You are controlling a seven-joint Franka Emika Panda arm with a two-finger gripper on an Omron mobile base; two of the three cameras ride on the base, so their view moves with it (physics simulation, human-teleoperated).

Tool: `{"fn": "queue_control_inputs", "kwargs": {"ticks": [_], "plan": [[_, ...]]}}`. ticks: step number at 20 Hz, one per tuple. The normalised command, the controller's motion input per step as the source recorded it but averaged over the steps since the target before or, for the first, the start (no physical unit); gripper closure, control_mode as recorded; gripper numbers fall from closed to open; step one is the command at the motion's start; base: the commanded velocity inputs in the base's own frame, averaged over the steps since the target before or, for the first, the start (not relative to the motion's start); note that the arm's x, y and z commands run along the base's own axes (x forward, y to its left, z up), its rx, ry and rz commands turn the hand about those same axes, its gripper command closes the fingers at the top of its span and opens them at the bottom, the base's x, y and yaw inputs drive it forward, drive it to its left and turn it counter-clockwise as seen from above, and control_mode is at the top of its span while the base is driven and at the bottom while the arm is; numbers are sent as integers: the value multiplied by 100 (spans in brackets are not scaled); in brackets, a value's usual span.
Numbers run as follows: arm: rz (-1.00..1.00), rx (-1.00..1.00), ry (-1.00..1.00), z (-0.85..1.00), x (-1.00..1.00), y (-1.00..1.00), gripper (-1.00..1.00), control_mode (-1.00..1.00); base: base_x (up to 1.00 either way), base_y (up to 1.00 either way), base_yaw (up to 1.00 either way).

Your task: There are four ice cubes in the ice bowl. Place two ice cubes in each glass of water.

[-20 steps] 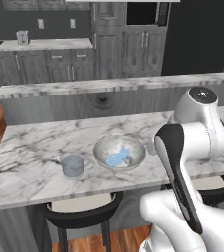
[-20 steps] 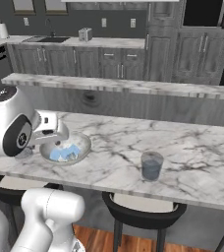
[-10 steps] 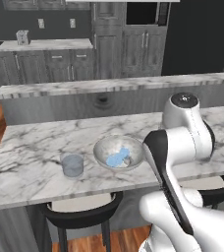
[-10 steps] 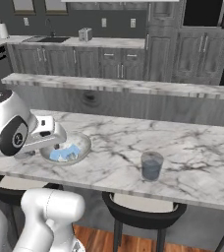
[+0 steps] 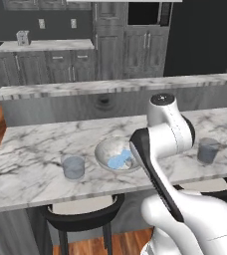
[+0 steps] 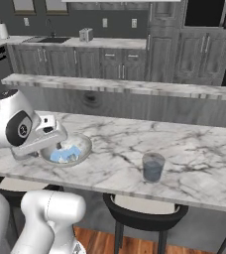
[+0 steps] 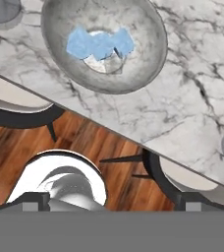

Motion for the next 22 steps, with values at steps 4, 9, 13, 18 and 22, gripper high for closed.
{"fn": "queue_control_inputs", "kwargs": {"ticks": [4, 9, 13, 18, 22], "plan": [[0, -5, 14, -32, 30, 4, -100, -100, 0, 0, 0], [0, -3, 14, -37, 27, 0, -100, -100, 0, 0, 0], [0, -4, 8, -35, 29, 4, -100, -100, 0, 0, 0], [0, -2, 0, -29, 36, 6, -100, -100, 0, 0, 0], [0, 0, 0, -27, 38, 12, -100, -100, 0, 0, 0]]}}
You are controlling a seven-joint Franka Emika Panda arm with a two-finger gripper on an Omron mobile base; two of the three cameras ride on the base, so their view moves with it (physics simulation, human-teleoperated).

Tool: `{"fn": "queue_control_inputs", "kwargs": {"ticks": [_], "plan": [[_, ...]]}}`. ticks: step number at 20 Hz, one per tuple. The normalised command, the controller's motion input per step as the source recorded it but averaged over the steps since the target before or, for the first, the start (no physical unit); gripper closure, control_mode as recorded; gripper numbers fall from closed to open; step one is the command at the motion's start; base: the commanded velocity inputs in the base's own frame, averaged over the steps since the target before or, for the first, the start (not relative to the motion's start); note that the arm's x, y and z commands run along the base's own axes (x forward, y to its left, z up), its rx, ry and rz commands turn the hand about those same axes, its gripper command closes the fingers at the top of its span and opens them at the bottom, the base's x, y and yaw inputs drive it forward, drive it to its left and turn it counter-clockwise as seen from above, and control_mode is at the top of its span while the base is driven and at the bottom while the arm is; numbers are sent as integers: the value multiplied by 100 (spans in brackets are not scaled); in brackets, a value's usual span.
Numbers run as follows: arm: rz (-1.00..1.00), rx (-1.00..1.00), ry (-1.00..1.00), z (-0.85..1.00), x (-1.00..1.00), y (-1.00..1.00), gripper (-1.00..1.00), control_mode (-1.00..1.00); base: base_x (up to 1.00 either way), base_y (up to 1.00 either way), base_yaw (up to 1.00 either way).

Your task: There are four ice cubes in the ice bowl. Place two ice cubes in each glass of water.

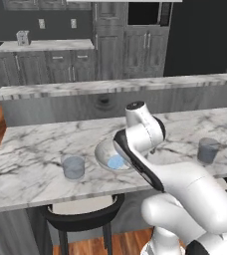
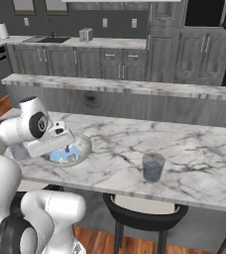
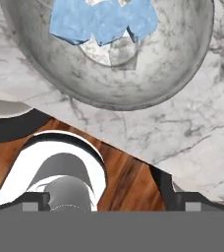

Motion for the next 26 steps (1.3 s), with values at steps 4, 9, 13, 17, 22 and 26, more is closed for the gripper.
{"fn": "queue_control_inputs", "kwargs": {"ticks": [4, 9, 13, 17, 22, 26], "plan": [[0, 0, 0, -27, 31, 2, -100, -100, 0, 0, 0], [0, 0, 0, -25, 40, 3, -100, -100, 0, 0, 0], [0, 0, 0, -28, 41, 10, -100, -100, 0, 0, 0], [0, 0, 0, -34, 35, 8, -100, -100, 0, 0, 0], [0, 0, 0, -33, 37, 3, -100, -100, 0, 0, 0], [0, 0, 0, -28, 27, 0, -100, -100, 0, 0, 0]]}}
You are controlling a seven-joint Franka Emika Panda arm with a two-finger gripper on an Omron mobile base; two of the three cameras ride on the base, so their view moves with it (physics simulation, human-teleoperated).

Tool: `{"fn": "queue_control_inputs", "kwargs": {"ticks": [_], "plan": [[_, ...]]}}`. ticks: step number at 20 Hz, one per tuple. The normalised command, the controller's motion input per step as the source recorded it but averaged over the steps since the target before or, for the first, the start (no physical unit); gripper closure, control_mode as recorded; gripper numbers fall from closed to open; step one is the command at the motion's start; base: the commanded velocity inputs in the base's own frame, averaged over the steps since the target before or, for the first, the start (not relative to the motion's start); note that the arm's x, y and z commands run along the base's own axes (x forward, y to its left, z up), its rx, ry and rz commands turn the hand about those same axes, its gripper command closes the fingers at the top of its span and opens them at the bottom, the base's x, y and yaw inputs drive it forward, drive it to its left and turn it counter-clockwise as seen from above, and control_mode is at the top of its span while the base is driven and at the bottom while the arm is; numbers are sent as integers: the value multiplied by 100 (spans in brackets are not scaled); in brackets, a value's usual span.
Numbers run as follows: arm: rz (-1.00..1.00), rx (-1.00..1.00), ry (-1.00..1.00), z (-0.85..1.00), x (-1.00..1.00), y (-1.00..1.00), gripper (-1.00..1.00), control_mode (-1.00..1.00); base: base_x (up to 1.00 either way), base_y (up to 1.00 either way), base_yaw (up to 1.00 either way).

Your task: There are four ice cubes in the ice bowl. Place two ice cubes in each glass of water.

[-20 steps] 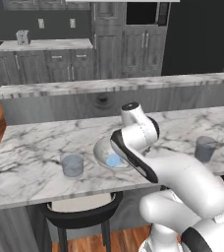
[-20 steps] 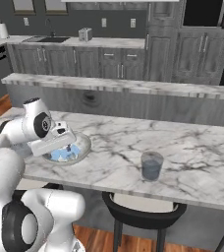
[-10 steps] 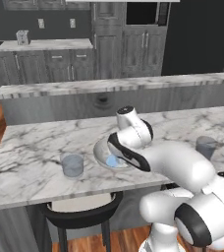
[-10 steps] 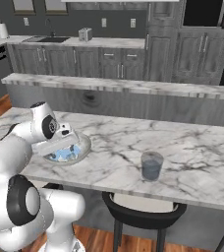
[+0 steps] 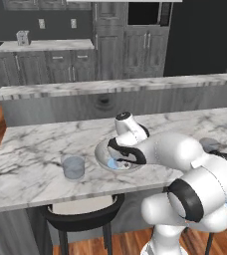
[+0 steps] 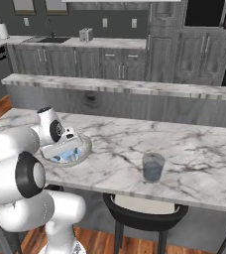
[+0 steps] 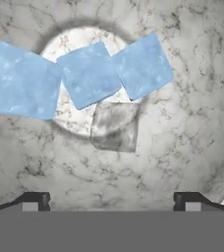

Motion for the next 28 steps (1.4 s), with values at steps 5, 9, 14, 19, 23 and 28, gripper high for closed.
{"fn": "queue_control_inputs", "kwargs": {"ticks": [5, 9, 14, 19, 23, 28], "plan": [[-2, 0, 0, -28, 18, 3, -100, -100, 0, 0, 0], [-2, 0, 0, -28, 17, 0, -100, -100, 0, 0, 0], [-1, 0, 0, -22, 25, 6, -100, -100, 0, 0, 0], [-1, 0, 0, -16, 26, 9, -100, -100, 0, 0, 0], [-1, -1, 0, -26, 15, 2, -100, -100, 0, 0, 0], [-7, -2, 0, -50, 0, 0, -100, -100, 0, 0, 0]]}}
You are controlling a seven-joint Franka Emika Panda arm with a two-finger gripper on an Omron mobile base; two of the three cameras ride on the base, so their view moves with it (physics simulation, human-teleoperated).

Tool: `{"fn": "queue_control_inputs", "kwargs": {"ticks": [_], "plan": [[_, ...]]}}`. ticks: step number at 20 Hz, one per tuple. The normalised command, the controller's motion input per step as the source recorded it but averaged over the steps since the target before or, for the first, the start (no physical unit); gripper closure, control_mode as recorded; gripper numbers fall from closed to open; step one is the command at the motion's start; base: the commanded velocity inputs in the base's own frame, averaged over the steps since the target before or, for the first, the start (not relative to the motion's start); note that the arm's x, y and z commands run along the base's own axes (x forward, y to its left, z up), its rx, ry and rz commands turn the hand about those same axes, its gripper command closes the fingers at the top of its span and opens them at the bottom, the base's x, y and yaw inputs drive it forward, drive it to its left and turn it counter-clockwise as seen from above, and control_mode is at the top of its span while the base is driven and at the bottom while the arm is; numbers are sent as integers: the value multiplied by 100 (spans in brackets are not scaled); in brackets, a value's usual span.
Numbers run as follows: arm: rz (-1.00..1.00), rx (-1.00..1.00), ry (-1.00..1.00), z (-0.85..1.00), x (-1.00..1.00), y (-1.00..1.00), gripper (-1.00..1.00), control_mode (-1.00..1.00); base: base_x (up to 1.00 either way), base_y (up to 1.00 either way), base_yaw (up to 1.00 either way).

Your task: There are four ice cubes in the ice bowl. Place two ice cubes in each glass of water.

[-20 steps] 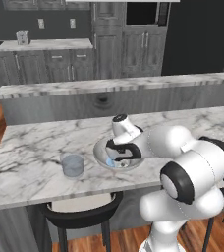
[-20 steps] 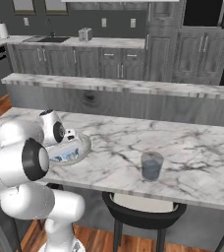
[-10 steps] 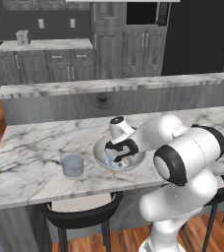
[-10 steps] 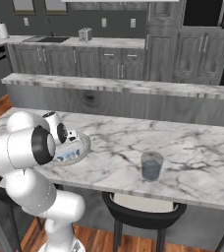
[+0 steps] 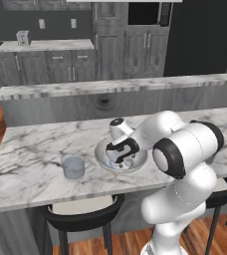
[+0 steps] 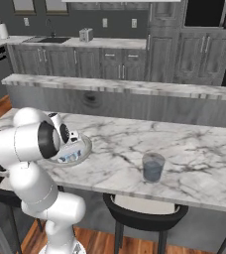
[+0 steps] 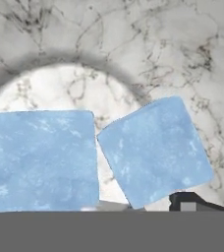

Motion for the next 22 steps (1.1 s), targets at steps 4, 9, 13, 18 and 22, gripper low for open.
{"fn": "queue_control_inputs", "kwargs": {"ticks": [4, 9, 13, 18, 22], "plan": [[-10, -1, 0, -57, 0, 0, 100, -100, 0, 0, 0], [-18, -3, 2, -68, -12, -8, 100, -100, 0, 0, 0], [-27, 0, 4, -63, -44, -33, 100, -100, 0, 0, 0], [-30, 0, 4, -44, -67, -21, 100, -100, 0, 0, 0], [-29, 0, 4, -37, -51, -22, 100, -100, 0, 0, 0]]}}
